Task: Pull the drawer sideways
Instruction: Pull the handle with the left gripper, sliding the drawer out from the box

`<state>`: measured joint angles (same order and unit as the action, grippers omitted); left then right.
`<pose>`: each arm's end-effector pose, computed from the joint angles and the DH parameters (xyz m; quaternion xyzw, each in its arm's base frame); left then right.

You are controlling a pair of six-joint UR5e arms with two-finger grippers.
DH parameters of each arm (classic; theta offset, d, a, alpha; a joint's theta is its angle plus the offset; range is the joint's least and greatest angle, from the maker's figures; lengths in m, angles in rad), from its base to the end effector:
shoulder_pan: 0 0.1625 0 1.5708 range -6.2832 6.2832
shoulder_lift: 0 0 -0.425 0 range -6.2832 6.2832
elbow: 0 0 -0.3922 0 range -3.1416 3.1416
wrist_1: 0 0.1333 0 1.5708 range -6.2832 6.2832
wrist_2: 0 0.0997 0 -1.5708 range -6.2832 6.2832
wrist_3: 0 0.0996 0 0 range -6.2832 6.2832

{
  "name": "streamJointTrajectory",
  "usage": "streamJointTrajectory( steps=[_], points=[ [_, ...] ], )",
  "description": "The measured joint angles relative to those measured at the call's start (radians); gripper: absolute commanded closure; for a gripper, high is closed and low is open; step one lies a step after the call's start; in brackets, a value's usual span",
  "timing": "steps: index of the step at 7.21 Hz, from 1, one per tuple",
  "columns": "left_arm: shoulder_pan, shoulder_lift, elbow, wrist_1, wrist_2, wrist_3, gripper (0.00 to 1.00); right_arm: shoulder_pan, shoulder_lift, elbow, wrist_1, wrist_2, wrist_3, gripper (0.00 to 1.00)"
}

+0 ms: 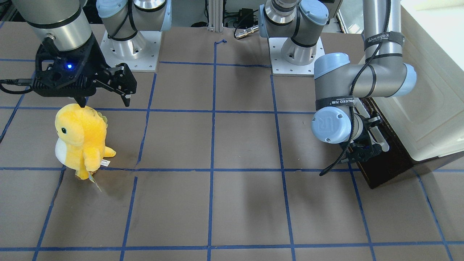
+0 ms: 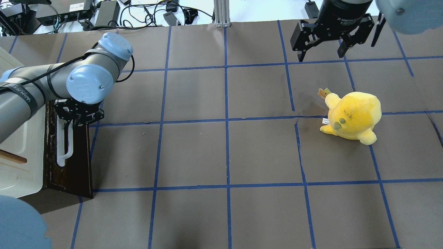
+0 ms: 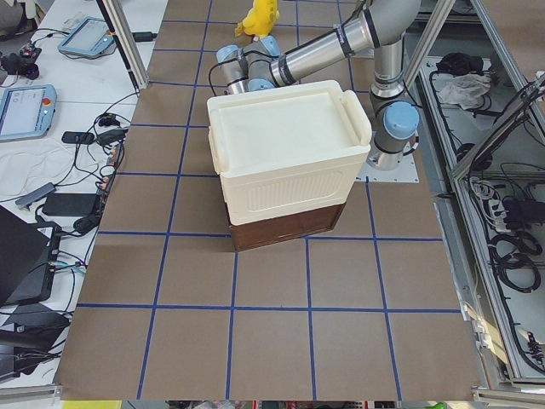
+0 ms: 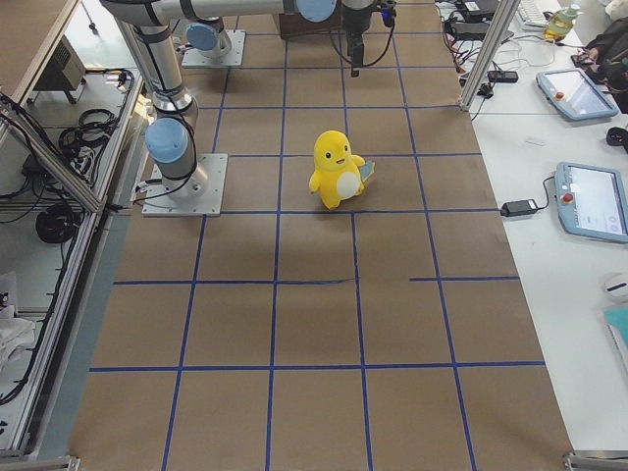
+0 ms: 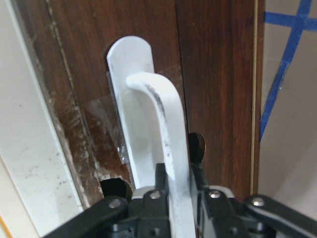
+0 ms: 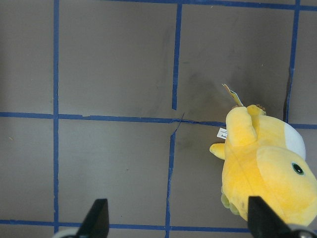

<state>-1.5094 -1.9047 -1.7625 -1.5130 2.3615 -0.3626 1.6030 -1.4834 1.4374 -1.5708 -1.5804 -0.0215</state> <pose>-0.0295 -0.5388 0.2598 -0.1016 0.8964 0.1553 0.4025 0.1494 -0.5285 0.5090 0.0267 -0.9994 0.0230 0.0047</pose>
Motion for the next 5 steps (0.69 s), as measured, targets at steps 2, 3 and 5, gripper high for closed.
streamJointTrajectory(
  steps=[2, 3, 5],
  points=[
    [-0.003, -0.003, 0.001, 0.000, 0.000, -0.008, 1.00, 0.000, 0.000, 0.000, 0.000, 0.000, 0.000, 0.00],
    [-0.006, -0.004, 0.001, -0.001, -0.001, -0.011, 1.00, 0.000, 0.000, 0.000, 0.000, 0.000, -0.001, 0.00],
    [-0.009, -0.009, 0.002, -0.001, 0.000, -0.015, 1.00, 0.000, 0.000, 0.000, 0.000, 0.000, 0.000, 0.00]
  ],
)
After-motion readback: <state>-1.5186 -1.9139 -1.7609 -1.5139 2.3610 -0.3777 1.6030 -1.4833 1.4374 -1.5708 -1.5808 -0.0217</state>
